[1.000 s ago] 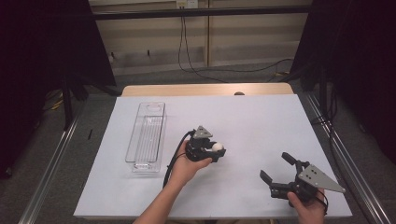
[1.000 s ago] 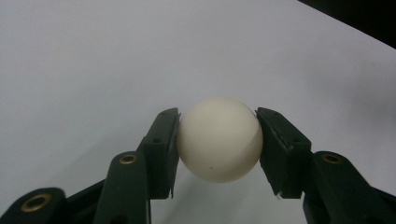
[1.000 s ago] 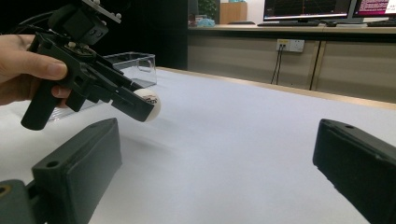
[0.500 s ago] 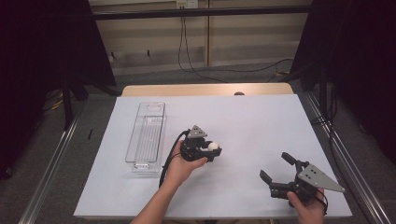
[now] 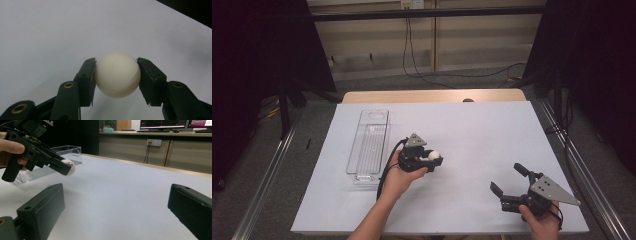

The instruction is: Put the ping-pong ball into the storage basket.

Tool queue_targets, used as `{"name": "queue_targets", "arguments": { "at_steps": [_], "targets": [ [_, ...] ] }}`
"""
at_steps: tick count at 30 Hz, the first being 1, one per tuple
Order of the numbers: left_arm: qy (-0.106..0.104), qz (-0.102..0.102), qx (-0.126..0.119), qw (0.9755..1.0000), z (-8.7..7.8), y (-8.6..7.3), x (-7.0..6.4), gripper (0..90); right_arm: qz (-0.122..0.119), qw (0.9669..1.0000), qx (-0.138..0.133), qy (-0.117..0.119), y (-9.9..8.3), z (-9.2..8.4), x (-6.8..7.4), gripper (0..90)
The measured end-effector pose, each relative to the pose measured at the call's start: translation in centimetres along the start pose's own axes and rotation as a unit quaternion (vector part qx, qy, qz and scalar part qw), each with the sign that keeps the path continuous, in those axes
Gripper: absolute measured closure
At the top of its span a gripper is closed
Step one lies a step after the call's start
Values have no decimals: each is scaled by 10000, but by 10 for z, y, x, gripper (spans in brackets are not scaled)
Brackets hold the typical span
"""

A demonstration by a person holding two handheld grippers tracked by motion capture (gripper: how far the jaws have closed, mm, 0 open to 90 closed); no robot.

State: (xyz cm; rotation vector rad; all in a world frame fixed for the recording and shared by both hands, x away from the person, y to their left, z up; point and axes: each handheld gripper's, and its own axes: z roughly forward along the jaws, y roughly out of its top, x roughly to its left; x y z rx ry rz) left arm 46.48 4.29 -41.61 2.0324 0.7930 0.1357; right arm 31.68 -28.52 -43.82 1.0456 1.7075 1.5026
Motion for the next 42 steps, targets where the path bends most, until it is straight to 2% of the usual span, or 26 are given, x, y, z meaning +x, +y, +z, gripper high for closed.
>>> {"name": "queue_targets", "arguments": {
  "at_steps": [6, 7, 8, 11, 16, 18, 22, 25, 30, 34, 42],
  "targets": [
    [9, 3, -21, 10000, -5, -1, 3, 511, 30, 10000, -31, -27, 0, 0, 0, 4],
    [5, -45, -54, 10000, -5, -1, 3, 512, 14, 10000, -30, 4, 0, 0, 0, 4],
    [28, -4, 12, 10000, -6, -1, 4, 511, 1, 10000, -42, 9, 0, 0, 0, 4],
    [39, -70, -22, 10000, -7, -2, 5, 511, -12, 10000, -76, 24, 0, 0, 0, 4],
    [43, -40, 24, 10000, -10, -2, 8, 511, 23, 9999, -97, 16, 1, 1, 0, 4],
    [25, -89, -11, 10000, -11, -2, 8, 511, 10, 10000, -67, 37, 1, 0, 0, 4],
    [-45, -63, -42, 10000, -12, -3, 8, 511, -16, 10000, -75, 54, 0, 1, 0, 4],
    [-30, -79, 17, 10000, -14, -3, 9, 511, -9, 10000, -77, 39, 1, 1, 1, 5],
    [-44, -56, -15, 10000, -17, -4, 11, 511, 2, 10000, -77, 33, 1, 1, 1, 5],
    [-68, -133, -23, 9999, -18, -4, 12, 511, 5, 10000, -92, 25, 1, 1, 1, 4],
    [0, -157, 30, 9999, -21, -5, 16, 511, -15, 10000, -76, 62, 0, 2, 2, 4]
  ]
}}
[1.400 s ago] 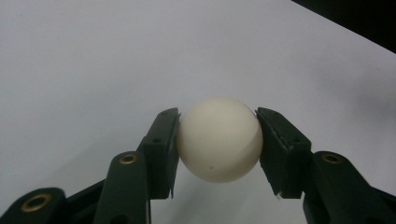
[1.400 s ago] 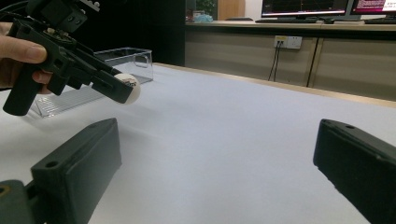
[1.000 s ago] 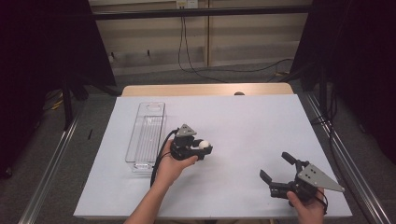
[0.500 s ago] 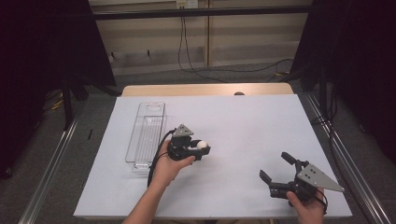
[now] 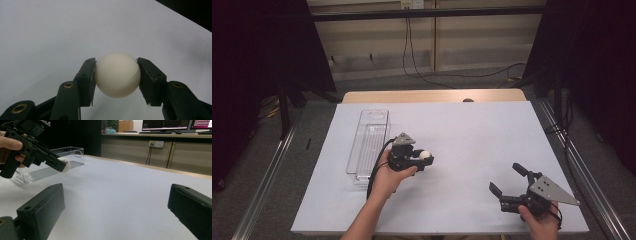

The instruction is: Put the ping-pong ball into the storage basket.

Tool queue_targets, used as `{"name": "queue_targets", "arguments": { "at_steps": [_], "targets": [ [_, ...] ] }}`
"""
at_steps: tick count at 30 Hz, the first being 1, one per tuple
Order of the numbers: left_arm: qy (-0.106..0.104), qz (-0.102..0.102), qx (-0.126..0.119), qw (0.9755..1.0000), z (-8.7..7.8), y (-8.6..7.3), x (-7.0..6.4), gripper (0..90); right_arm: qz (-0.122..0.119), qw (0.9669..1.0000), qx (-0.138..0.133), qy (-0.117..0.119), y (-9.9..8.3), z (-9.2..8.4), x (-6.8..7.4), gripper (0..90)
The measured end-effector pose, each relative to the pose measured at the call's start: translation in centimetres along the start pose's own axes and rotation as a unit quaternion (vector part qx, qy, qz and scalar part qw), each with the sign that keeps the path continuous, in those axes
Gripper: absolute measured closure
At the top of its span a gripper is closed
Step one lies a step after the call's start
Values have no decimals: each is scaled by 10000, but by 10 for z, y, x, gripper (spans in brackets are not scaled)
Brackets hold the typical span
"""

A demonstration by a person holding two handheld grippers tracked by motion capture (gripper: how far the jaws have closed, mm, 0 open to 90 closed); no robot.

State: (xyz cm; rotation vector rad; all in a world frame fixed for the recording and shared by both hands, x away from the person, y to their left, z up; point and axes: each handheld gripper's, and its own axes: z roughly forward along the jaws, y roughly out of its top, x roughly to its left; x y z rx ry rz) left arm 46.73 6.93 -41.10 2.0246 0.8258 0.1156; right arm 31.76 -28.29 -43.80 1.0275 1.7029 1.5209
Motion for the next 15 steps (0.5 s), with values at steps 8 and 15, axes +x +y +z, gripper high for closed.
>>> {"name": "queue_targets", "arguments": {
  "at_steps": [8, 15],
  "targets": [
    [63, -38, -30, 10000, -5, 3, 3, 512, -17, 10000, -31, -6, 0, 0, 0, 6],
    [132, -77, -41, 9999, -12, 3, 7, 512, -15, 10000, -9, 5, 0, 0, 0, 5]
  ]
}}
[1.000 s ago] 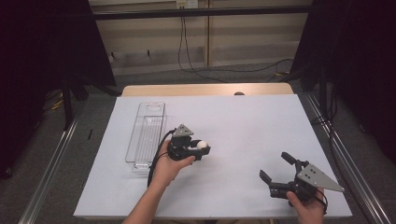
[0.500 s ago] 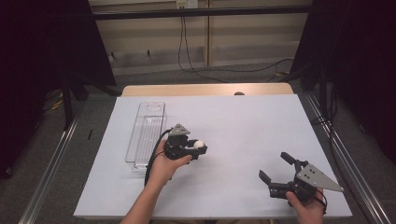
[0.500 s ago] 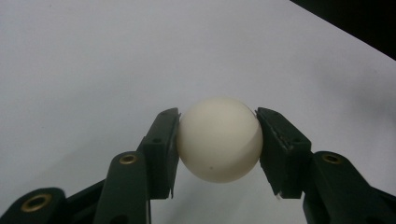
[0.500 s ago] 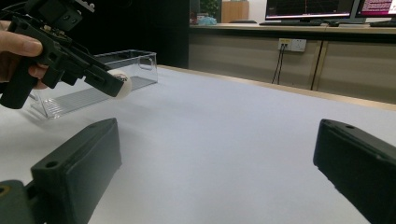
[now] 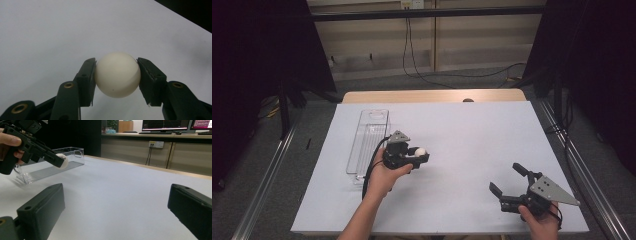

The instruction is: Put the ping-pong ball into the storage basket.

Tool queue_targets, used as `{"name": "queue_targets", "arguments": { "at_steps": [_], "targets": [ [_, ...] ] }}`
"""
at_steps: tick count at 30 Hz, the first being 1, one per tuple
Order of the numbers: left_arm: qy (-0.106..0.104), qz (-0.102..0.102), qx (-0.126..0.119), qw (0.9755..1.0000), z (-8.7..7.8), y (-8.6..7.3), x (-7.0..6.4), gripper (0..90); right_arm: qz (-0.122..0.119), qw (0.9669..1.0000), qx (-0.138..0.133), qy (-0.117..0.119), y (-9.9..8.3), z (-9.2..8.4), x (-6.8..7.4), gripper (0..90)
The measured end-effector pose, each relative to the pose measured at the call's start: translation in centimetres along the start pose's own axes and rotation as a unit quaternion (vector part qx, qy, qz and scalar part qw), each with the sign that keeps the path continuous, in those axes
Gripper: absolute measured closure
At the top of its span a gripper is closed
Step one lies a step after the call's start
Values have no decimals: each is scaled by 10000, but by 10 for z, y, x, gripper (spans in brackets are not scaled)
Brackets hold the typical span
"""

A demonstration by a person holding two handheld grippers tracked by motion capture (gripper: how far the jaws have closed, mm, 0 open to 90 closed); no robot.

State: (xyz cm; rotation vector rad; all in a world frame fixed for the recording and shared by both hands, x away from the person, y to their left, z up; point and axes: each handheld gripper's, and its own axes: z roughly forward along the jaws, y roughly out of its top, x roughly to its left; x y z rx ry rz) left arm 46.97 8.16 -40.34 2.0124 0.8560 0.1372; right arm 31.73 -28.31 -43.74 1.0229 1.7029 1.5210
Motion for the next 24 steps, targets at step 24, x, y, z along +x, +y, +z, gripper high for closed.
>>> {"name": "queue_targets", "arguments": {
  "at_steps": [24],
  "targets": [
    [144, -88, -34, 9999, -16, 2, 9, 512, -39, 10000, 32, -2, -1, 2, 0, 6]
  ]
}}
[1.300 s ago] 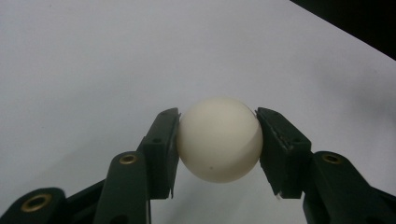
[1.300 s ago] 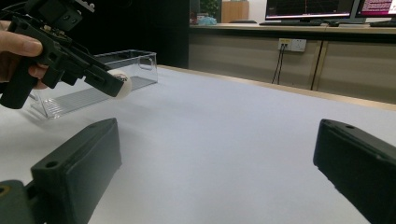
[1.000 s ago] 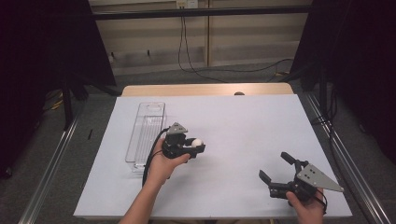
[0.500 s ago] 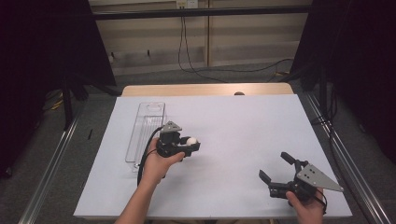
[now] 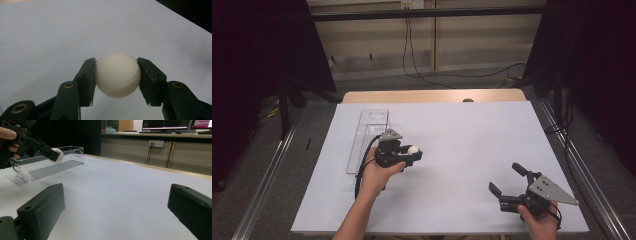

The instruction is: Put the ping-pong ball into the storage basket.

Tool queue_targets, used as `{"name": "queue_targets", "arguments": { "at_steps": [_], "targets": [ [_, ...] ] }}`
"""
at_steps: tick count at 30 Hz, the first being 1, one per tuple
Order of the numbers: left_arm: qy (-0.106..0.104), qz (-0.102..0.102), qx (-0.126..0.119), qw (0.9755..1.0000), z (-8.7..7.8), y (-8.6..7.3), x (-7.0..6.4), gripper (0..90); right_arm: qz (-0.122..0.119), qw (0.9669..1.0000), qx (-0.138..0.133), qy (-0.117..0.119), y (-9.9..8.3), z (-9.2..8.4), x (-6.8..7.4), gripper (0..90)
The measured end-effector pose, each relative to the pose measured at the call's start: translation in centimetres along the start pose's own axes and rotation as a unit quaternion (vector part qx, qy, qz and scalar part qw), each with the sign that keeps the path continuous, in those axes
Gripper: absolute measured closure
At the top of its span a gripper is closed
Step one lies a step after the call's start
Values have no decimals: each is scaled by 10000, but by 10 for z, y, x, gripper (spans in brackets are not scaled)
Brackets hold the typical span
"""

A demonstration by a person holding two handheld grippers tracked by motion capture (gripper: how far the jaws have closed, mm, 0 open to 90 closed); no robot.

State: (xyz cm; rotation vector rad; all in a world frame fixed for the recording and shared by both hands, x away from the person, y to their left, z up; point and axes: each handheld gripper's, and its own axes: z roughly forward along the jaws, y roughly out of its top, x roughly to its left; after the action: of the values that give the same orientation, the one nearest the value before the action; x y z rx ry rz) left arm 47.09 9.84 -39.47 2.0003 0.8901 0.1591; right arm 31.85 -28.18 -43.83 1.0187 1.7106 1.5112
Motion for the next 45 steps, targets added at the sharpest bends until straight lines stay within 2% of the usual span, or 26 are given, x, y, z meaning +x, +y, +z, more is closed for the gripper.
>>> {"name": "queue_targets", "arguments": {
  "at_steps": [2, 5, 16, 17, 32, 33, 45],
  "targets": [
    [4, -70, -30, 10000, 0, 0, 0, 511, 10, 10000, 15, 1, 0, 0, 0, 6],
    [11, -19, 3, 10000, -1, 0, 2, 512, 34, 10000, 3, 15, 0, 1, 0, 6],
    [61, -91, -11, 9999, -3, 1, 3, 512, 36, 10000, 4, 2, 0, 0, 0, 6],
    [59, -37, 27, 10000, -4, 1, 5, 511, 36, 10000, -2, -2, 0, 0, -1, 6],
    [74, -150, -44, 9999, -9, 2, 9, 512, 35, 10000, -13, 10, 1, 0, 0, 7],
    [80, -118, 8, 9999, -10, 2, 9, 511, 30, 10000, -13, 13, 1, 1, 0, 7],
    [109, -213, -91, 9997, -16, 3, 14, 512, 10, 10000, -9, 23, 1, 0, 0, 7]
  ]
}}
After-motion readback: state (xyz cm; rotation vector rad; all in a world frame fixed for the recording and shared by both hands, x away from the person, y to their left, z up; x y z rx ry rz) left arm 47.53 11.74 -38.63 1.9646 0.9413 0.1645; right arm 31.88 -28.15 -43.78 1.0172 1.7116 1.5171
